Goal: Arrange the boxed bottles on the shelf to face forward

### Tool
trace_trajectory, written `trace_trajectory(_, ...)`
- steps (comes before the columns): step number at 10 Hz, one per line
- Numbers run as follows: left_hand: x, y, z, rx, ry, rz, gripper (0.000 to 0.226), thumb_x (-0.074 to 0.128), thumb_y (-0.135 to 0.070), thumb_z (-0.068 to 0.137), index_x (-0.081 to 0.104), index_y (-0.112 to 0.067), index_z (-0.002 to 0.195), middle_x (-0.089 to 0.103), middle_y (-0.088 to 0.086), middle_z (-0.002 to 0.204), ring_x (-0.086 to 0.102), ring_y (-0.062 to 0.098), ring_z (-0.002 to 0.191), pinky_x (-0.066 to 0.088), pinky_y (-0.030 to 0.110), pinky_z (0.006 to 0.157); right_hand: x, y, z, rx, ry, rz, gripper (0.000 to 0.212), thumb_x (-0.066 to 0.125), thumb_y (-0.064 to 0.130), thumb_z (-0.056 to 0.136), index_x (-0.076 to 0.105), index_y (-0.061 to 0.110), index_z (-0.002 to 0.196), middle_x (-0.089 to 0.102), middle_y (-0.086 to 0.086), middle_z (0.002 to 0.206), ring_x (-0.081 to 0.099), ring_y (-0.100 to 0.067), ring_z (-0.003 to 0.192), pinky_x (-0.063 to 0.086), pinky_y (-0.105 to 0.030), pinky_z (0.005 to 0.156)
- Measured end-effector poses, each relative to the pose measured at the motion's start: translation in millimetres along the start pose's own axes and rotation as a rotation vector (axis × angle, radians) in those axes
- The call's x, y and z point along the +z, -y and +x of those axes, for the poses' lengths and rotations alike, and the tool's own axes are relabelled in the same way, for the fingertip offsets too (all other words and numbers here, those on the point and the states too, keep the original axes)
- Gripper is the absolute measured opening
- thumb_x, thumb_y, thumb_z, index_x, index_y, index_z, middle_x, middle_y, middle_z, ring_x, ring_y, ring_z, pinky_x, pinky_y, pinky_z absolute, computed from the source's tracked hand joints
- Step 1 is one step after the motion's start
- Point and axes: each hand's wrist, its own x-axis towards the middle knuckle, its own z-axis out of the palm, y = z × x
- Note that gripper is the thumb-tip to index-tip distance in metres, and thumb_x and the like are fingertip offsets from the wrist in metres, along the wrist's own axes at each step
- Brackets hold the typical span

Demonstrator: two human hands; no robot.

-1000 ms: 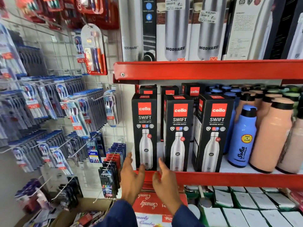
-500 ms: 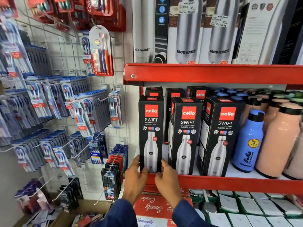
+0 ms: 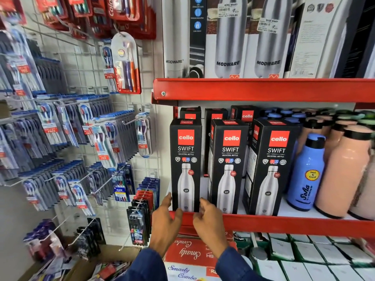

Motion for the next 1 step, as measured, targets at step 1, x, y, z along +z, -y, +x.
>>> trace_trajectory(1, -1.2, -9.6, -3.2, 0.088, -0.098, -0.001, 0.061, 0.064, -0.015, 0.092, 0.041, -0.007, 0.149, 0.069, 0.006, 0.123, 0.064, 0.0, 0.101, 0.044, 0.009, 0.093, -11.2, -1.5, -6.2, -0.01, -0.062, 0.069, 0.04, 0.06, 0.004, 0.087, 0.058, 0.011, 0.126, 0.071, -0.003, 0.113, 0.06, -0.001, 0.084, 0.054, -0.016, 0.081)
